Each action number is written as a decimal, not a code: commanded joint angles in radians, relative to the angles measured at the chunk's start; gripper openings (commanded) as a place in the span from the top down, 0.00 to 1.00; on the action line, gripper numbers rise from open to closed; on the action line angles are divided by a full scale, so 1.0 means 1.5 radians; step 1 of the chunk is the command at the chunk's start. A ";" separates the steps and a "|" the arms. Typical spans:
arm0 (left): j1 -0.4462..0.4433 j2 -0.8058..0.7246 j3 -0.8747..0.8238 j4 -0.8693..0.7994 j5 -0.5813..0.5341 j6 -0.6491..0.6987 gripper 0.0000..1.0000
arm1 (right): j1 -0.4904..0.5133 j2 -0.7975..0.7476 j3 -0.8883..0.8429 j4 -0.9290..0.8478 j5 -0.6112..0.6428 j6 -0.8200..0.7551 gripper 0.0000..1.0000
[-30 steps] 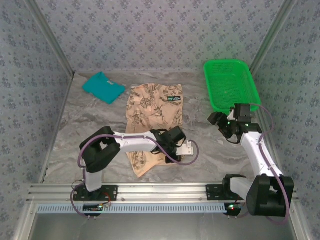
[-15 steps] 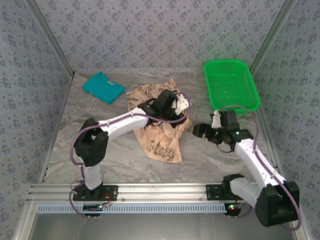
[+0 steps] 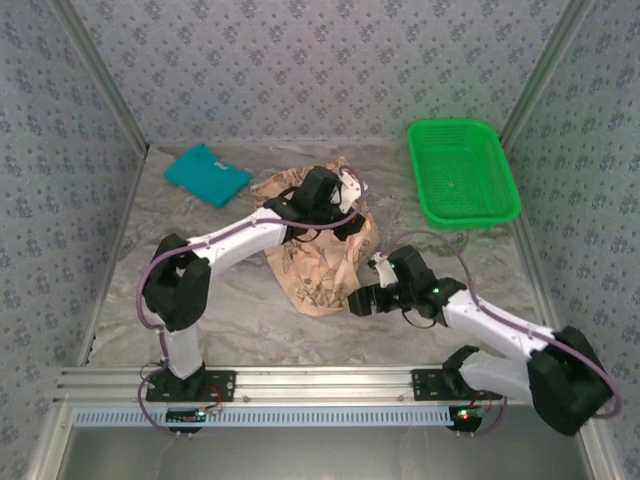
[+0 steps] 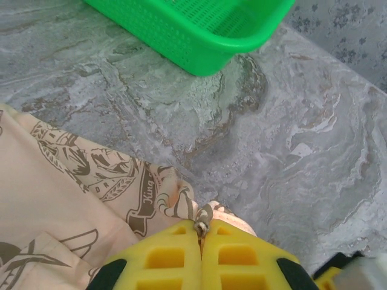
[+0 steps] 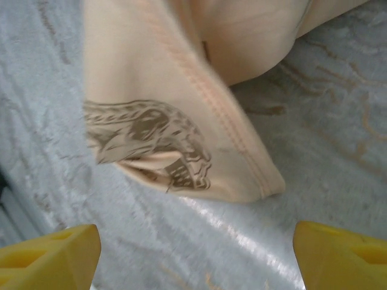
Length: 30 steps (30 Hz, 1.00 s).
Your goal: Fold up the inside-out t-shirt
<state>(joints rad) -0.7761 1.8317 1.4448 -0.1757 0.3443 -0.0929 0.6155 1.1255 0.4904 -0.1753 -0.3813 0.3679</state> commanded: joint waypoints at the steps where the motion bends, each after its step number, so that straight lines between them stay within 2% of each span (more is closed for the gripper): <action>1: 0.005 -0.045 0.025 0.031 0.009 -0.015 1.00 | 0.000 0.068 0.012 0.091 -0.010 -0.039 0.18; 5: 0.011 -0.057 0.021 0.047 0.019 -0.029 1.00 | 0.042 0.124 -0.012 0.170 -0.006 -0.074 0.20; 8: 0.013 -0.072 0.012 0.065 0.025 -0.039 1.00 | 0.037 0.148 -0.005 0.222 -0.010 -0.078 0.26; 10: 0.018 -0.081 0.009 0.069 0.033 -0.045 1.00 | 0.033 0.167 0.019 0.227 -0.015 -0.092 0.38; 14: 0.054 -0.096 0.009 0.068 0.049 -0.080 1.00 | 0.016 0.163 0.024 0.255 -0.046 -0.103 0.76; 19: 0.087 -0.135 0.020 0.034 0.046 -0.065 1.00 | -0.033 0.087 0.024 0.195 -0.054 -0.118 1.00; 22: 0.096 -0.165 0.036 0.008 0.021 -0.052 1.00 | -0.059 0.015 0.051 0.114 -0.025 -0.154 1.00; 24: 0.104 -0.185 0.048 0.003 -0.008 -0.046 1.00 | -0.068 -0.029 0.084 0.061 0.037 -0.182 1.00; 26: 0.109 -0.198 0.067 0.006 -0.016 -0.033 1.00 | -0.088 -0.053 0.115 0.044 0.052 -0.193 1.00; 27: 0.109 -0.199 0.082 0.003 -0.017 -0.028 1.00 | -0.104 -0.056 0.130 0.041 0.048 -0.172 0.89; 28: 0.109 -0.199 0.098 -0.001 -0.011 -0.026 1.00 | -0.120 -0.049 0.146 0.042 0.031 -0.136 0.51; 29: 0.109 -0.195 0.112 -0.009 0.000 -0.025 1.00 | -0.135 -0.036 0.158 0.042 -0.014 -0.111 0.30; 30: 0.109 -0.191 0.131 -0.024 0.014 -0.024 1.00 | -0.148 -0.013 0.170 0.055 -0.071 -0.086 0.17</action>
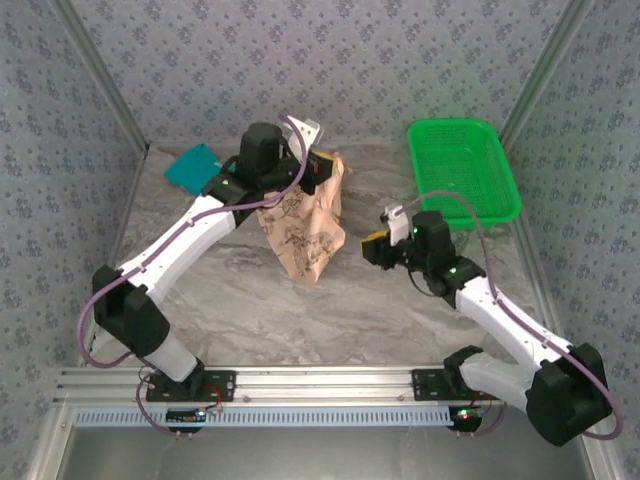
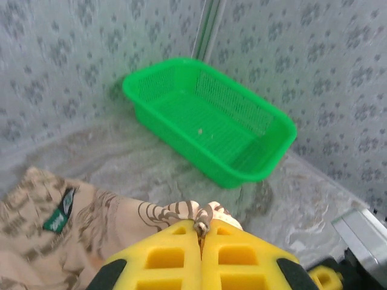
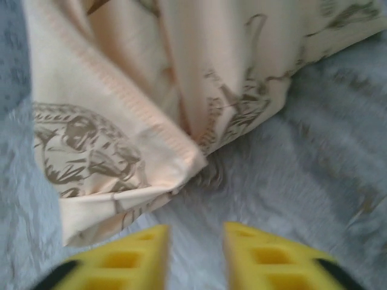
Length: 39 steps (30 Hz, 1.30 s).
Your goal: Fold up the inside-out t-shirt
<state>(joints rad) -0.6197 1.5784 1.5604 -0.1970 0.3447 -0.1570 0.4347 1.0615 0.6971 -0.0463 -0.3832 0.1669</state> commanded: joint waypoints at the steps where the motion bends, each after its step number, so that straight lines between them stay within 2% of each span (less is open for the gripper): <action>1: 0.005 -0.016 0.069 -0.027 0.025 0.022 1.00 | -0.031 0.058 0.042 -0.018 -0.116 0.061 0.06; 2: 0.005 -0.013 0.078 -0.040 0.033 0.021 1.00 | -0.030 0.083 0.053 -0.012 -0.142 0.063 0.01; 3: 0.004 -0.010 0.084 -0.049 0.040 0.018 1.00 | -0.028 0.111 0.068 -0.011 -0.159 0.060 0.00; 8: 0.003 -0.020 0.070 -0.037 0.058 0.007 1.00 | -0.020 0.211 0.134 0.027 -0.222 0.106 0.00; 12: 0.002 -0.025 0.062 -0.026 0.063 -0.003 1.00 | 0.003 0.262 0.158 0.079 -0.269 0.155 0.05; 14: 0.002 -0.026 0.061 -0.026 0.062 -0.010 1.00 | 0.010 0.271 0.160 0.107 -0.295 0.175 0.20; 17: 0.002 -0.028 0.061 -0.027 0.058 -0.016 1.00 | 0.013 0.267 0.156 0.130 -0.309 0.182 0.65; 18: 0.002 -0.028 0.062 -0.029 0.054 -0.016 1.00 | 0.013 0.257 0.152 0.127 -0.303 0.174 0.74; 20: 0.001 -0.033 0.065 -0.041 0.035 -0.012 1.00 | 0.019 0.223 0.162 0.068 -0.259 0.124 0.89; 23: 0.002 -0.046 0.068 -0.059 -0.001 0.004 1.00 | 0.037 0.169 0.188 -0.050 -0.189 0.034 1.00; 27: 0.003 -0.064 0.063 -0.071 -0.065 0.024 1.00 | 0.058 0.110 0.243 -0.210 -0.073 -0.066 1.00; 29: 0.003 -0.071 0.063 -0.081 -0.126 0.015 1.00 | 0.065 0.088 0.284 -0.293 0.011 -0.097 1.00; 30: 0.002 -0.074 0.070 -0.094 -0.174 -0.007 1.00 | 0.065 0.079 0.304 -0.325 0.038 -0.108 1.00; 32: 0.001 -0.080 0.101 -0.153 -0.321 -0.117 1.00 | 0.068 0.059 0.376 -0.391 0.091 -0.128 1.00; 34: 0.003 -0.090 0.126 -0.206 -0.402 -0.190 1.00 | 0.075 0.039 0.442 -0.446 0.148 -0.128 1.00; 37: 0.003 -0.120 0.121 -0.210 -0.445 -0.233 1.00 | 0.085 0.012 0.539 -0.500 0.223 -0.156 1.00; 39: 0.000 -0.138 0.125 -0.209 -0.440 -0.256 1.00 | 0.076 -0.002 0.582 -0.503 0.207 -0.215 1.00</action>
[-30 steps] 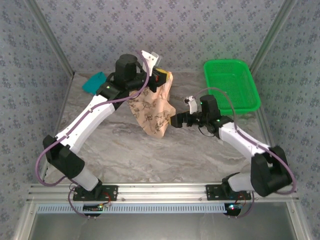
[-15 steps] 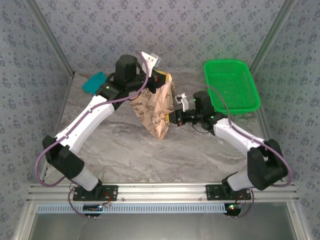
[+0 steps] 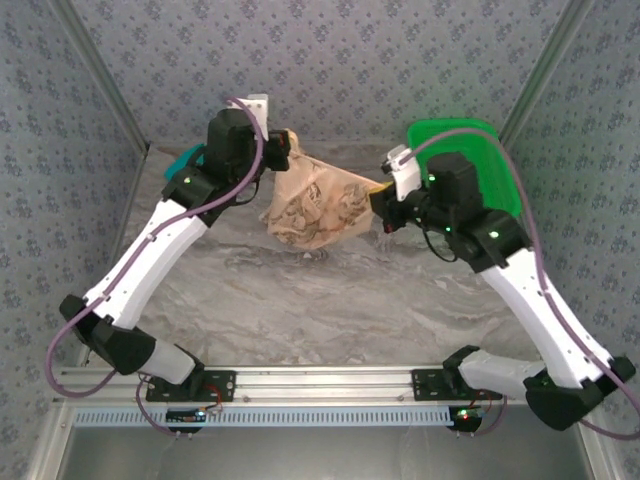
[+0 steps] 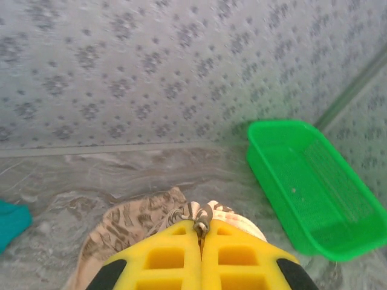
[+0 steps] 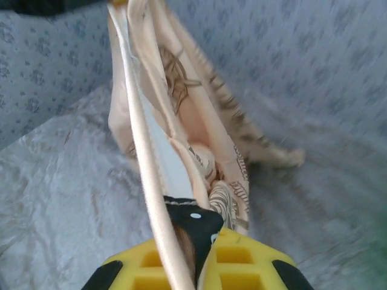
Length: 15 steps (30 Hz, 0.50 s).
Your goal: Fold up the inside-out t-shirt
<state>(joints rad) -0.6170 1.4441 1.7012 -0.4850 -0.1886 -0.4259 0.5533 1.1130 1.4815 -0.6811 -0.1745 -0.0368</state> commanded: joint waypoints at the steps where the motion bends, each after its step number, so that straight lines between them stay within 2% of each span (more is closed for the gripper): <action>1: -0.009 -0.060 0.035 -0.017 -0.095 -0.076 1.00 | -0.003 -0.041 0.090 -0.081 0.067 -0.108 1.00; 5: -0.104 -0.098 0.045 0.041 -0.253 0.033 1.00 | -0.011 -0.020 0.226 -0.091 0.113 -0.109 1.00; 11: -0.146 -0.098 0.109 0.064 -0.273 0.111 1.00 | -0.019 0.035 0.339 -0.085 0.135 -0.133 1.00; 15: -0.153 -0.090 0.120 0.116 -0.259 0.177 1.00 | -0.059 0.085 0.371 -0.086 0.105 -0.151 1.00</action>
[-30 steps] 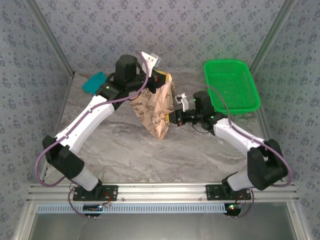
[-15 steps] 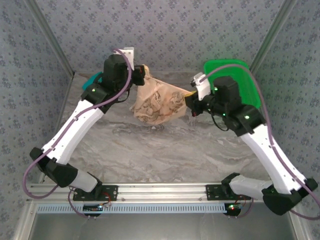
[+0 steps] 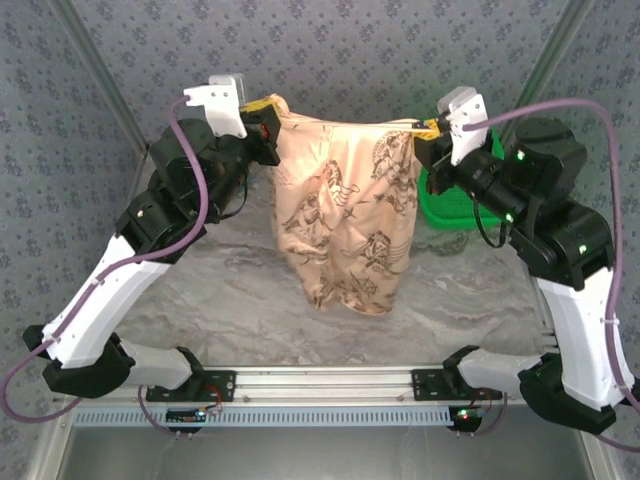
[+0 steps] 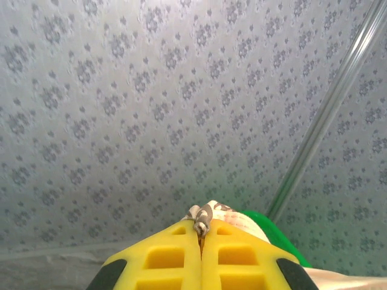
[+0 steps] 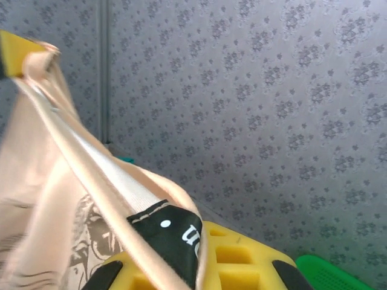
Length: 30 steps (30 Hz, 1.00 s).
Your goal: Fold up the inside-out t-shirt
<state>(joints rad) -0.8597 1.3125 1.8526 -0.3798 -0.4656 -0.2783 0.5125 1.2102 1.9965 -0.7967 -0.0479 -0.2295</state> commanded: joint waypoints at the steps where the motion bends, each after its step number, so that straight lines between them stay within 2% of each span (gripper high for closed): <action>1: 0.008 0.003 0.022 0.053 -0.075 0.097 1.00 | -0.048 0.033 0.028 -0.005 0.006 -0.020 1.00; 4: 0.012 0.029 0.033 0.078 -0.111 0.153 1.00 | -0.110 0.082 0.028 0.021 -0.054 0.002 1.00; 6: 0.036 0.053 0.036 0.100 -0.109 0.180 1.00 | -0.147 0.123 0.030 0.049 -0.080 0.010 1.00; 8: 0.086 0.080 0.043 0.098 -0.057 0.162 1.00 | -0.177 0.169 0.045 0.076 -0.101 0.008 1.00; 10: 0.154 0.108 0.050 0.088 0.037 0.095 1.00 | -0.186 0.228 0.089 0.084 -0.093 0.007 1.00; 12: 0.206 0.149 0.084 0.068 0.083 0.022 1.00 | -0.190 0.295 0.156 0.090 -0.094 -0.009 1.00; 13: 0.220 0.173 0.106 0.060 0.095 0.017 1.00 | -0.192 0.325 0.181 0.103 -0.095 -0.019 1.00; 16: 0.246 0.251 0.193 0.044 0.123 0.039 1.00 | -0.201 0.445 0.342 0.125 -0.073 -0.027 1.00; 18: 0.265 0.310 0.274 0.024 0.159 0.038 1.00 | -0.204 0.541 0.525 0.089 -0.059 -0.016 1.00; 20: 0.274 0.365 0.383 -0.030 0.184 0.035 1.00 | -0.203 0.597 0.644 0.079 -0.042 -0.009 1.00; 22: 0.274 0.413 0.503 -0.092 0.187 0.036 1.00 | -0.193 0.569 0.609 0.123 -0.010 -0.031 1.00; 24: 0.274 0.436 0.576 -0.127 0.202 0.041 1.00 | -0.190 0.520 0.552 0.163 -0.013 -0.048 1.00; 28: 0.275 0.389 0.520 -0.137 0.217 0.039 1.00 | -0.185 0.434 0.447 0.143 -0.081 -0.085 1.00; 30: 0.274 0.340 0.424 -0.132 0.222 0.044 1.00 | -0.168 0.379 0.362 0.109 -0.103 -0.137 1.00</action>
<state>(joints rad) -0.4725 1.9209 2.5782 -0.5293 -0.1089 -0.2195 0.2546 1.9091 2.6244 -0.6300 -0.1852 -0.3386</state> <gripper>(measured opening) 0.057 0.067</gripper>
